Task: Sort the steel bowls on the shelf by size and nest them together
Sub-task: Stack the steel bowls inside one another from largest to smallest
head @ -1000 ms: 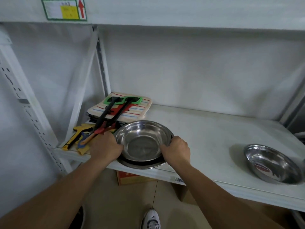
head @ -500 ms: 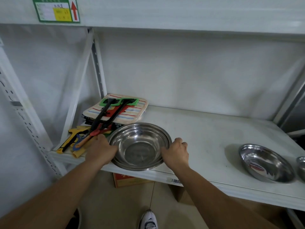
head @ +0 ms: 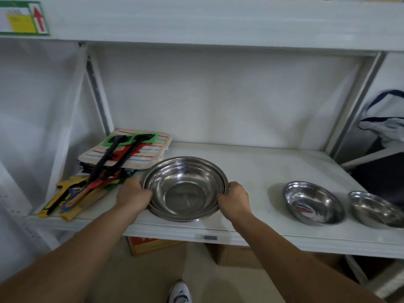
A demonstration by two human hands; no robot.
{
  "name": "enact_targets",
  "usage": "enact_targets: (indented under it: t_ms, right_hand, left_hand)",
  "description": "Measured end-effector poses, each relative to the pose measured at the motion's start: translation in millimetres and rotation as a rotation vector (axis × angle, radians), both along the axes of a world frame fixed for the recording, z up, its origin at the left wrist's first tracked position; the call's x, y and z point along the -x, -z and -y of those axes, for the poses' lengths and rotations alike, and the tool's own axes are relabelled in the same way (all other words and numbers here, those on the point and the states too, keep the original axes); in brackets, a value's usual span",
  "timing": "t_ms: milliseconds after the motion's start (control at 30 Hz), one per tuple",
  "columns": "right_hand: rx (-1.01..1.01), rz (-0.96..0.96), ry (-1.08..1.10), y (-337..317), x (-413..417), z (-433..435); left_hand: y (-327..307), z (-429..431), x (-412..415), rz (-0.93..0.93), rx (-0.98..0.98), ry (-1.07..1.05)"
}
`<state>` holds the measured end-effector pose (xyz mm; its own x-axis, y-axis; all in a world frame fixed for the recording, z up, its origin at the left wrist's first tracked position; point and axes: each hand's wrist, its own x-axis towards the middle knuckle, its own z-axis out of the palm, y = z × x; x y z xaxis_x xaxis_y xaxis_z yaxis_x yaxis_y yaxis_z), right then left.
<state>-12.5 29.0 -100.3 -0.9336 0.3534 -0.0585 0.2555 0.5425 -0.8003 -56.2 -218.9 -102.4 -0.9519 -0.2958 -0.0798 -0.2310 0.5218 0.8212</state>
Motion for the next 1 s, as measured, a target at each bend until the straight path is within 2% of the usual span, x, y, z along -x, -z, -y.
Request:
enact_targets:
  t_ms: [333,700,767,833,867,933,1000]
  right_hand:
    - [-0.08,0.007,0.188,-4.7,-28.4,-124.8]
    - [-0.105,0.011,0.141,17.9,-29.6,-139.0]
    - [-0.102,-0.01,0.13,16.8,-33.6,-141.8]
    - [-0.097,-0.04,0.148,14.6,-40.8,-149.3]
    - [-0.1,-0.066,0.167,12.6,-46.3,-154.5]
    - [-0.098,-0.136,0.229,9.7,-58.8,-169.9]
    - [-0.055,-0.191,0.335,6.1,-75.0,-190.1]
  left_hand:
    - [12.6,-137.8,23.5,0.019,-0.001,0.174]
    - [24.7,-148.9,17.2,0.061,0.09,0.189]
    - [16.2,-152.3,10.3,0.07,0.209,0.194]
    - [3.5,-161.8,-4.4,-0.045,0.402,0.152]
    - [-4.0,-170.5,-16.1,-0.195,0.441,0.144]
    - [-17.9,-196.5,-46.7,-0.554,0.365,0.225]
    - [-22.9,-230.3,-75.2,-0.681,0.243,0.417]
